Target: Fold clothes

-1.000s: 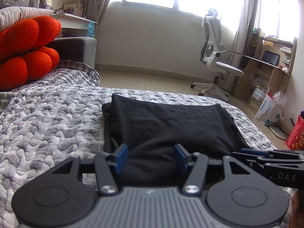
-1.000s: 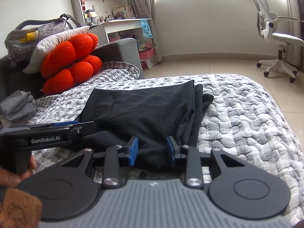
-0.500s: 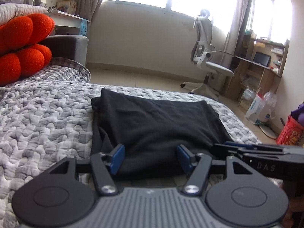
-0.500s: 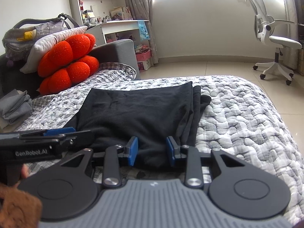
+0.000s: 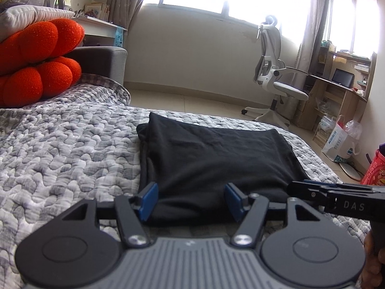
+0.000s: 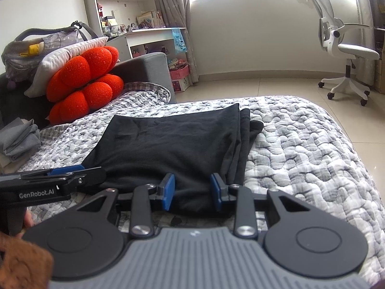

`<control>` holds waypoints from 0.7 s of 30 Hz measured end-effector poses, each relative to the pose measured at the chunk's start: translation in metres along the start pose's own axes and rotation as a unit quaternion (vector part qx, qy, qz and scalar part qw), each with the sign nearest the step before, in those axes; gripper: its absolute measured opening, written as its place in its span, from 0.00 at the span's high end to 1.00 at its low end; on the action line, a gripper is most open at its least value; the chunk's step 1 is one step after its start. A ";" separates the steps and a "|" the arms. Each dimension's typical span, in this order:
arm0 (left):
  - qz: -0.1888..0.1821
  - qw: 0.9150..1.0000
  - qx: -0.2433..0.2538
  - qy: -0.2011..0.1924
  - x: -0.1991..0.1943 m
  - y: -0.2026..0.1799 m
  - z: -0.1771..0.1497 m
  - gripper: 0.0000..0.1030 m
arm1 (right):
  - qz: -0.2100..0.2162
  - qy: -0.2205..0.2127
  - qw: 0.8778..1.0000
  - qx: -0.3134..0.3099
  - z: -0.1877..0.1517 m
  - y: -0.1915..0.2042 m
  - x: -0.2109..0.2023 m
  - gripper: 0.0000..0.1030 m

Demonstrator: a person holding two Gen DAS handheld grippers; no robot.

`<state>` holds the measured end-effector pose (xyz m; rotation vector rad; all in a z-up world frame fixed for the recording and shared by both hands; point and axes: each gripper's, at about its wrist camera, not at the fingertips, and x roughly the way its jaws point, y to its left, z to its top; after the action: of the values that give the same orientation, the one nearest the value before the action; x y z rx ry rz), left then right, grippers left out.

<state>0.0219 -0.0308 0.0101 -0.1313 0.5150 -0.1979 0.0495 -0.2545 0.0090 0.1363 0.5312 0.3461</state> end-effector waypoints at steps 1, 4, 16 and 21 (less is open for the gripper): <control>-0.001 1.000 -0.005 -0.001 0.000 0.002 0.000 0.39 | 0.002 0.000 1.000 0.003 0.000 -0.001 0.000 0.67; -0.005 1.000 -0.013 -0.002 -0.001 0.006 0.000 0.40 | 0.009 -0.001 1.000 0.011 0.001 -0.004 -0.001 0.67; -0.017 1.000 -0.021 -0.003 -0.002 0.008 -0.001 0.40 | 0.001 0.001 1.000 0.019 0.001 -0.010 -0.009 0.67; -0.024 0.999 -0.026 -0.004 -0.002 0.010 -0.001 0.40 | -0.033 0.004 0.999 0.038 -0.001 -0.021 -0.014 0.52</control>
<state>0.0213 -0.0208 0.0086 -0.1954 0.5090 -0.2308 0.0438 -0.2791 0.0108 0.1911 0.5555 0.2626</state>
